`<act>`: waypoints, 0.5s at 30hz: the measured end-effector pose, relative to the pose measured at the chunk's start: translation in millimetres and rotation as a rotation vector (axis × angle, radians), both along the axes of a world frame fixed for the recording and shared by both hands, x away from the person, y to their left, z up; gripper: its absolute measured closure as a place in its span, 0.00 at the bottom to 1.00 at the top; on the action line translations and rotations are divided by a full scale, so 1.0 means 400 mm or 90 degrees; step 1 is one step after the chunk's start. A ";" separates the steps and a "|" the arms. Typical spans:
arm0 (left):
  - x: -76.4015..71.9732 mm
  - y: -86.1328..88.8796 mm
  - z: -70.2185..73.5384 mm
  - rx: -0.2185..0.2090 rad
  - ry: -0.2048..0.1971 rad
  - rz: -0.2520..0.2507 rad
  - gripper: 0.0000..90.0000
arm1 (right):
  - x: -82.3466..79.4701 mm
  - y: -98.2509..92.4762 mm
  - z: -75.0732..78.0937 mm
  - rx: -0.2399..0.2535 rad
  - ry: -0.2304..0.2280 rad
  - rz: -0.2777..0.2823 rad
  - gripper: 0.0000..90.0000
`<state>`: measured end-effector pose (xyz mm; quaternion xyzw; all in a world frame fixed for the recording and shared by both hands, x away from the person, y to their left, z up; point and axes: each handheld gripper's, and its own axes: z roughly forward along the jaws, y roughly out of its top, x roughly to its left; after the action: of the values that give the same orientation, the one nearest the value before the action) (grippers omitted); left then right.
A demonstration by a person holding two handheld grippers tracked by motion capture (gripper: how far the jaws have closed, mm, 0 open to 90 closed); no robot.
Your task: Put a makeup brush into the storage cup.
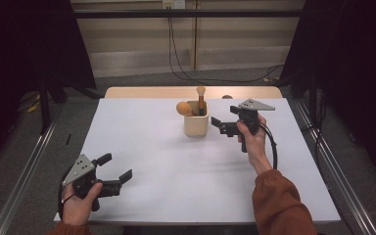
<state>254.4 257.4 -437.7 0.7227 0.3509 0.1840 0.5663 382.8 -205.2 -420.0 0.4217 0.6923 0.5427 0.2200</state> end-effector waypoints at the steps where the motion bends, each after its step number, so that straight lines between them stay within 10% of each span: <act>1: 0.001 0.000 0.000 0.000 0.000 0.000 0.03 | -0.003 -0.002 -0.002 0.004 -0.001 0.000 0.04; 15: 0.001 0.000 0.000 -0.001 0.001 0.002 0.03 | -0.076 -0.033 -0.018 -0.036 -0.022 -0.054 0.01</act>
<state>254.7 257.6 -437.9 0.7222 0.3525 0.1837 0.5661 352.3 -218.3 -427.2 0.4350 0.6849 0.5201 0.2668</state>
